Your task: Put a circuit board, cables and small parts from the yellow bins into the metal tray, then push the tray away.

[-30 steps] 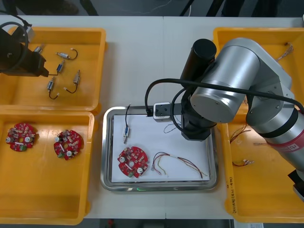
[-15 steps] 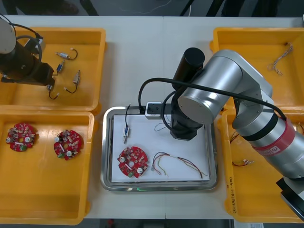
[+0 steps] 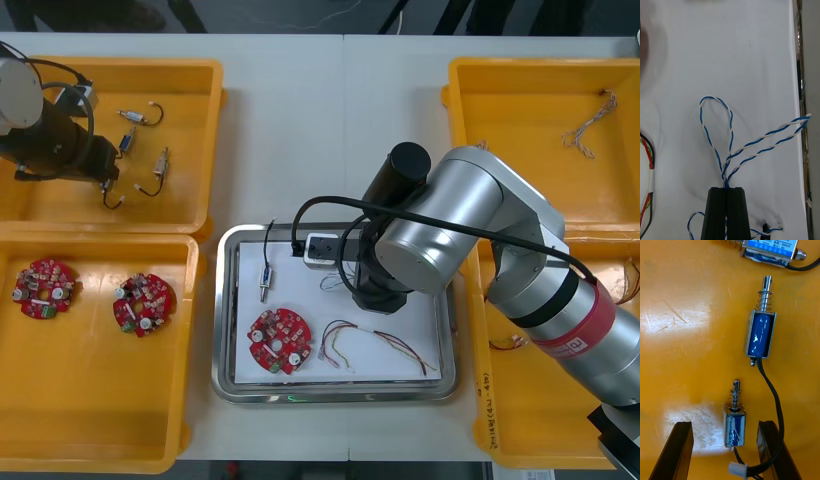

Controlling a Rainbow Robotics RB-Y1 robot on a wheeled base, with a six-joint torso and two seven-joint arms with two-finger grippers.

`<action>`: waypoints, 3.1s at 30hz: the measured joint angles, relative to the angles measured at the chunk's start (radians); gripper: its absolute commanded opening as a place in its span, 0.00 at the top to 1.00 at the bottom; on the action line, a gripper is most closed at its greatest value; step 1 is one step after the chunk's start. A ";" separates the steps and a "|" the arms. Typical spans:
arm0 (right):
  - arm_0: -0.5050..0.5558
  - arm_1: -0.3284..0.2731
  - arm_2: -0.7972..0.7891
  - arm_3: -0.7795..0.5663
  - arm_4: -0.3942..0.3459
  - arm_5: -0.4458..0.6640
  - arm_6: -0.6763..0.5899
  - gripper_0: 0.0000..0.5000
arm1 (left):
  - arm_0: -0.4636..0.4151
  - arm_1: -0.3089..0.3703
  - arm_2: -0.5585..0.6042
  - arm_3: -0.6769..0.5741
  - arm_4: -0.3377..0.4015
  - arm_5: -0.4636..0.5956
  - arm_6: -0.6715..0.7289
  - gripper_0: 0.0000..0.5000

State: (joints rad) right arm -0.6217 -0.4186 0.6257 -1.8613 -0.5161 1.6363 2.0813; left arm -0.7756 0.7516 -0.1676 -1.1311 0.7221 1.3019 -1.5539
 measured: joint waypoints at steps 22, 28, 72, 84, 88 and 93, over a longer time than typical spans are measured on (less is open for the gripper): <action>0.002 -0.001 0.023 0.000 0.023 -0.015 -0.046 0.00 | 0.000 0.000 -0.051 0.053 0.026 -0.070 0.000 0.00; 0.002 -0.001 0.011 -0.049 0.024 0.087 -0.077 0.00 | 0.000 0.000 -0.059 0.054 0.029 -0.087 -0.001 0.98; 0.029 -0.203 -0.667 -0.409 -0.255 0.281 -0.539 0.00 | 0.000 0.044 -0.015 -0.060 0.077 0.135 -0.037 1.00; 0.175 -0.252 -0.885 -0.419 -0.283 0.281 -0.539 0.00 | 0.000 0.046 0.037 -0.203 0.071 0.280 -0.037 1.00; 0.229 -0.252 -0.951 -0.421 -0.287 0.281 -0.539 0.00 | 0.000 0.045 0.060 -0.276 0.041 0.359 -0.036 1.00; 0.304 -0.252 -1.001 -0.421 -0.286 0.281 -0.540 0.00 | 0.000 0.037 0.080 -0.371 0.001 0.445 -0.036 1.00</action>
State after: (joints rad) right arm -0.3180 -0.6709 -0.3753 -2.2821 -0.8025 1.9171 1.5417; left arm -0.7759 0.7884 -0.0874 -1.5026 0.7231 1.7472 -1.5903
